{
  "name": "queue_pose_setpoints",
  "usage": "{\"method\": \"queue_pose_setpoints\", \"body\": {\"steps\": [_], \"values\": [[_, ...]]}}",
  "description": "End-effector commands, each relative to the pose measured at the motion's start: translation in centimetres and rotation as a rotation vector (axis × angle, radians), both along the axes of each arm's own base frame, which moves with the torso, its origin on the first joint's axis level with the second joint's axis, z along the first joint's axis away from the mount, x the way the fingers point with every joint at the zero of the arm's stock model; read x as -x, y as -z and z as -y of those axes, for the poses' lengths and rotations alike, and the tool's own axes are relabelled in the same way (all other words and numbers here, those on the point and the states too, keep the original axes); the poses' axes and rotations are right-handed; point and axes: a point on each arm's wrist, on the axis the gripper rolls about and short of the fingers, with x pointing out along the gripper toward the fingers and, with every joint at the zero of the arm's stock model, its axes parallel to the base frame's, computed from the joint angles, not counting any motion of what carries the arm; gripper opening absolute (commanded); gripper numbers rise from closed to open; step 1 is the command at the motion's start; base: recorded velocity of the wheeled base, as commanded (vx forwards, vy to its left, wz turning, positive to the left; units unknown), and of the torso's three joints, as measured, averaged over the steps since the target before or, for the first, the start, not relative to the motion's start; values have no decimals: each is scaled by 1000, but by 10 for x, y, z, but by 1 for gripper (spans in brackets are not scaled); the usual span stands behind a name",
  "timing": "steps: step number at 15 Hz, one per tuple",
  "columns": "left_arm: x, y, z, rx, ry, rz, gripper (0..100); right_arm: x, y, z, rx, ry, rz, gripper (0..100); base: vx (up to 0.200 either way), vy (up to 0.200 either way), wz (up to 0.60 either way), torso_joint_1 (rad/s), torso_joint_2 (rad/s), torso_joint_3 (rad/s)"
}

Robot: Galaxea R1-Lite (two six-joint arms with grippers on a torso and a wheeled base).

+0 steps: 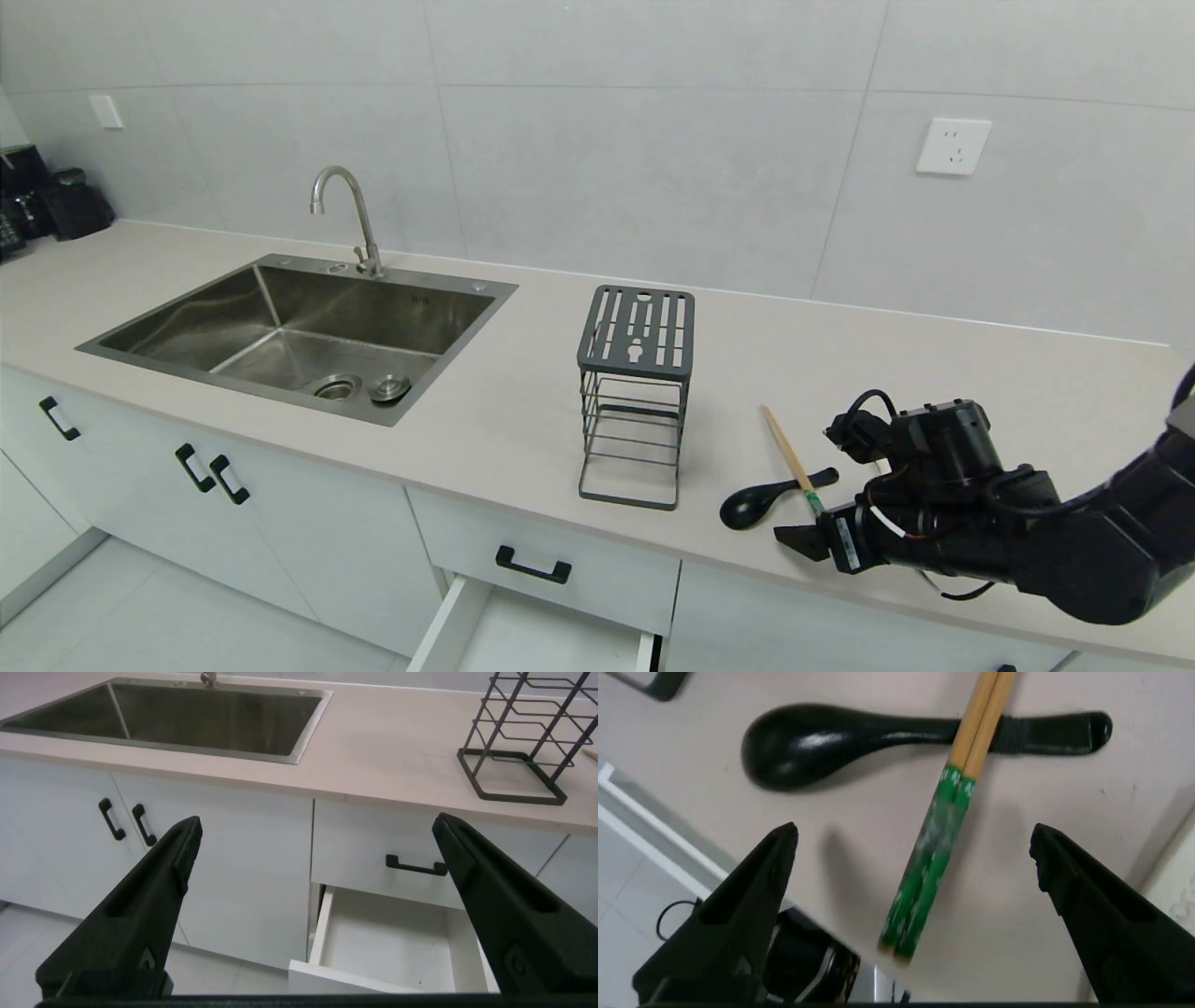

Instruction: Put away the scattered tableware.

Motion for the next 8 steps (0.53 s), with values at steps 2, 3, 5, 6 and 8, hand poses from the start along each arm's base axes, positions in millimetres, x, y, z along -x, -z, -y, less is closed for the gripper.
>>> {"method": "queue_pose_setpoints", "body": {"steps": [2, 3, 5, 6, 8], "values": [[0, 0, 0, 0, 0, -2, 100, -11, 21, 0, 17, 0, -16, 100, 0, 0, 0, 0, 0, 0], [0, 0, 0, 0, 0, -2, 100, -12, 20, 0, 15, -2, -7, 100, 0, 0, 0, 0, 0, 0], [0, 0, 0, 0, 0, -2, 100, -12, 19, 0, 19, -8, 0, 100, 0, 0, 0, 0, 0, 0], [0, 0, 0, 0, 0, 0, 100, -13, 19, 0, 23, -15, 4, 100, 0, 0, 0, 0, 0, 0], [0, 0, 0, 0, 0, -2, 100, -12, 18, 0, 22, -17, 9, 0, 0, 0, 0, 0, 0, 0]]}}
